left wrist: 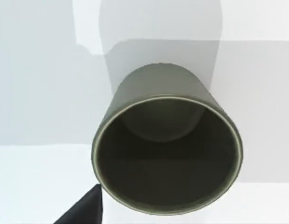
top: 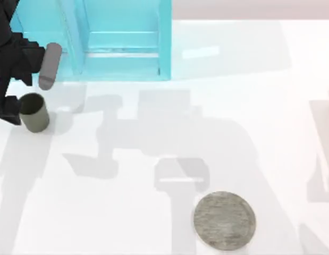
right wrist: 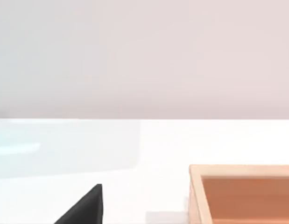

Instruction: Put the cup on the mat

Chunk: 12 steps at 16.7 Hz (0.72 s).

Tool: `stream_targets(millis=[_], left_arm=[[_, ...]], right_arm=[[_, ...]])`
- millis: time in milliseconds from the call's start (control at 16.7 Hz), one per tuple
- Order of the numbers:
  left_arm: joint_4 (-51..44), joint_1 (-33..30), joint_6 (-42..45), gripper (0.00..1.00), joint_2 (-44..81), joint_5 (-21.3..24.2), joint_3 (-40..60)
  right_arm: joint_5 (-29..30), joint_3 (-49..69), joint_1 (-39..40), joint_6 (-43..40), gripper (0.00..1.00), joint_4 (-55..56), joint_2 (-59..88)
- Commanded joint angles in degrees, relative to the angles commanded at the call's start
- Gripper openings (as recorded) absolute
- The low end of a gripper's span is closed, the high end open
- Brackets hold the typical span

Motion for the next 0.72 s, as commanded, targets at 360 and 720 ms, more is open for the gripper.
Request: stream_targets(millis=[360, 720], left_arm=[[12.0, 0.22, 0.25, 1.0, 2.24, 0.02, -9.68], [12.13, 0.22, 0.25, 0.85, 2.27, 0.02, -9.8]], right_arm=[[0.0, 0.0, 0.0, 0.0, 1.0, 0.0, 0.0], [0.0, 0.0, 0.0, 0.0, 1.0, 0.0, 0.0]])
